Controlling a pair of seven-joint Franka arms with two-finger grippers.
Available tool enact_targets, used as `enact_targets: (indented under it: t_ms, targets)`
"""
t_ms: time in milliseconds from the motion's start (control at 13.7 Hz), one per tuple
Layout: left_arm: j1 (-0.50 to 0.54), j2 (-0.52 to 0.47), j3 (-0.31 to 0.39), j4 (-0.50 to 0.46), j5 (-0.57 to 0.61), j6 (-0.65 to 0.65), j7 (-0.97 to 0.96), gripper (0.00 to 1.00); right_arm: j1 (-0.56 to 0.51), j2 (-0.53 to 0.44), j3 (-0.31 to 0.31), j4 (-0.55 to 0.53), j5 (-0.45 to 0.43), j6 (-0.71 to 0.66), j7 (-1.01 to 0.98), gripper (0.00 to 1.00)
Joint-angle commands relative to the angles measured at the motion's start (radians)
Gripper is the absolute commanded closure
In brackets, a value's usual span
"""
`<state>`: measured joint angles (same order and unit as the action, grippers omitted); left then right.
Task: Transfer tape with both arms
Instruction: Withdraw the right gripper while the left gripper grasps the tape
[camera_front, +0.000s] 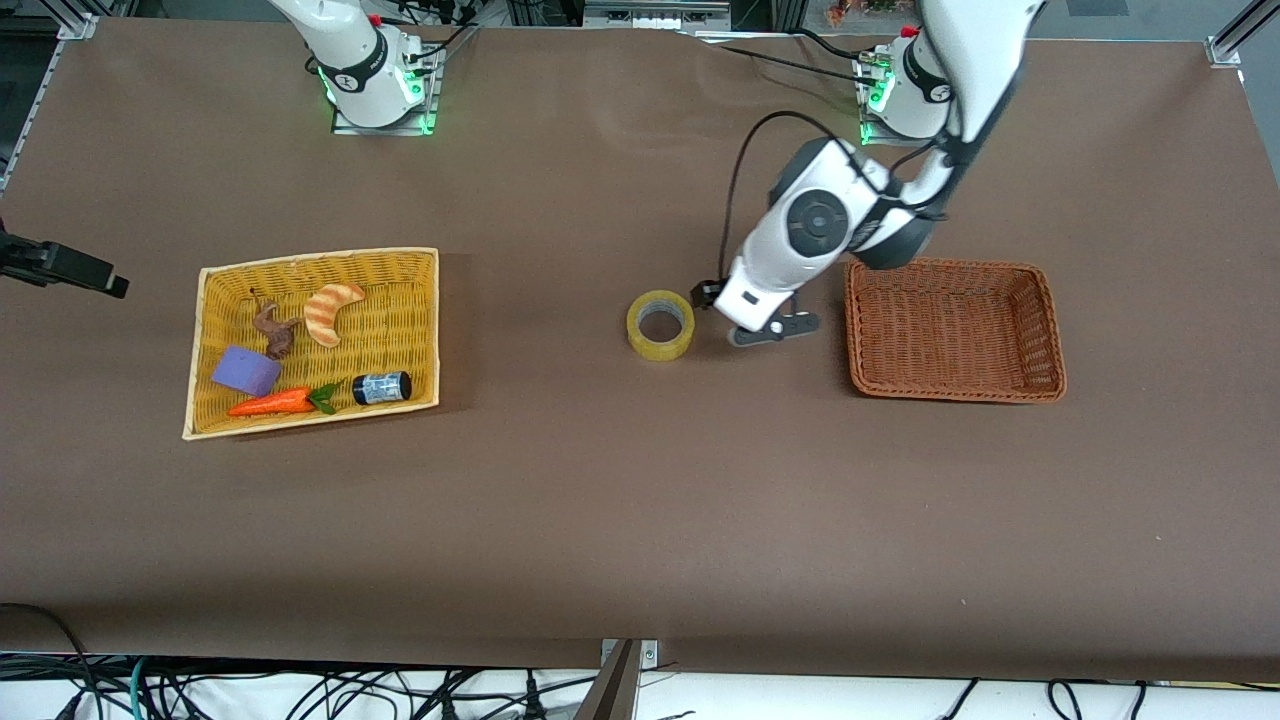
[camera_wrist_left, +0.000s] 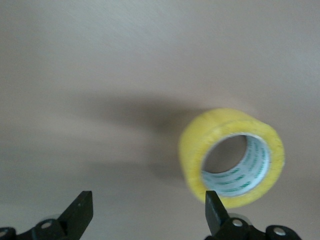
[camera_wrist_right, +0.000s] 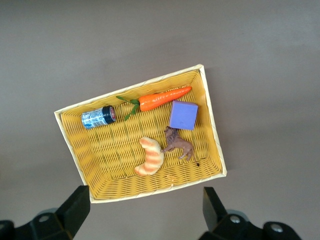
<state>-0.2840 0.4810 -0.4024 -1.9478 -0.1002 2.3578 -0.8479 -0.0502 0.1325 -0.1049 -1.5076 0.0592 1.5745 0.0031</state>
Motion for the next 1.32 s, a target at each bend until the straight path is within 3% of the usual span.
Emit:
enact_targets:
  t_ms: [0, 366, 585, 659, 732, 878, 951, 1244]
  targets:
    - [-0.076, 0.111, 0.014, 0.11, -0.013, 0.026, -0.031, 0.01, -0.017, -0.125, 0.022, -0.135, 0.01, 0.041, -0.008, 0.0]
    - [-0.096, 0.16, 0.039, 0.121, -0.009, 0.087, -0.019, 0.01, -0.036, -0.133, 0.042, -0.164, -0.065, 0.061, -0.054, 0.0]
    - [-0.096, 0.175, 0.051, 0.121, -0.009, 0.089, -0.016, 0.03, -0.036, -0.11, 0.053, -0.135, -0.064, 0.053, -0.055, 0.0]
    - [-0.096, 0.182, 0.051, 0.121, -0.01, 0.09, -0.014, 0.1, -0.033, -0.099, 0.053, -0.114, -0.07, 0.051, -0.054, 0.0]
    - [-0.103, 0.191, 0.051, 0.121, -0.007, 0.107, -0.016, 0.25, -0.033, -0.085, 0.053, -0.102, -0.068, 0.051, -0.052, 0.0]
    - [-0.112, 0.203, 0.051, 0.118, -0.007, 0.142, -0.013, 0.86, -0.033, -0.077, 0.053, -0.097, -0.067, 0.051, -0.051, 0.0]
    - [-0.112, 0.202, 0.051, 0.116, -0.007, 0.143, -0.013, 1.0, -0.033, -0.077, 0.054, -0.097, -0.067, 0.051, -0.048, 0.0]
    - [-0.103, 0.139, 0.068, 0.106, -0.007, 0.088, 0.022, 1.0, -0.033, -0.074, 0.056, -0.097, -0.061, 0.058, -0.046, 0.0]
